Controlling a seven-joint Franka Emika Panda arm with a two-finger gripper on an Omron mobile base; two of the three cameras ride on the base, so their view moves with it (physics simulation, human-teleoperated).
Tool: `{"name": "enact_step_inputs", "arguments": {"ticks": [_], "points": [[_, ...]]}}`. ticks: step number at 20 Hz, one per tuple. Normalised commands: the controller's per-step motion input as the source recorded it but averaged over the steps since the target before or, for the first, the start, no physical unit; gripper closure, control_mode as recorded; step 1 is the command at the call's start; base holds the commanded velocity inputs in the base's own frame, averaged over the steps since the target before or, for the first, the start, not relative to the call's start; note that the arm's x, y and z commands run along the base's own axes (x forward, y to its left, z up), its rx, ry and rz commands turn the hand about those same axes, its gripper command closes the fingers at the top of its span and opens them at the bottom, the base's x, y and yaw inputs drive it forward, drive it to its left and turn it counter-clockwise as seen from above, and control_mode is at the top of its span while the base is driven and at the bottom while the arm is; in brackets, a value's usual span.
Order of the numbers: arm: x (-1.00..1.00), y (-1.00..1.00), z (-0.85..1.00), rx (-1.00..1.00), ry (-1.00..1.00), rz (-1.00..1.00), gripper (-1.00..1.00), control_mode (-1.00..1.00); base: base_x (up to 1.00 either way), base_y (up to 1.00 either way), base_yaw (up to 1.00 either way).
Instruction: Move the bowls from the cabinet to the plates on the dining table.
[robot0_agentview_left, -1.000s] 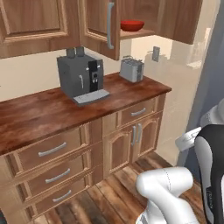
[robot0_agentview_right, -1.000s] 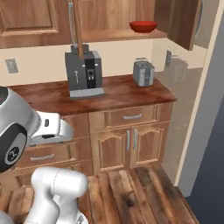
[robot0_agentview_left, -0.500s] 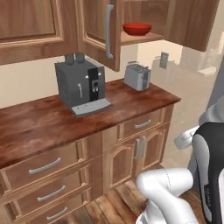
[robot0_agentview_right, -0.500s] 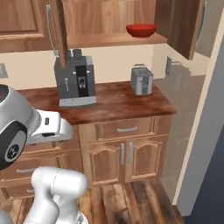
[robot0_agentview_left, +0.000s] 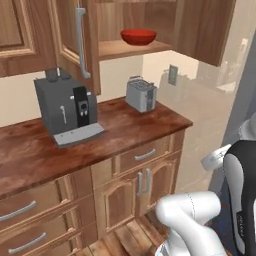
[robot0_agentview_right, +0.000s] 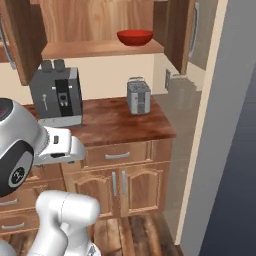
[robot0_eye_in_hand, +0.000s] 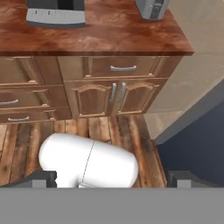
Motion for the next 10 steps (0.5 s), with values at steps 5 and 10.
{"name": "enact_step_inputs", "arguments": {"ticks": [5,10], "points": [[0.00,0.00,0.00,0.00,0.00,0.00,-1.00,1.00,0.71,0.00,0.19],[0.00,0.00,0.00,0.00,0.00,0.00,-1.00,1.00,0.74,-0.15,0.23]]}}
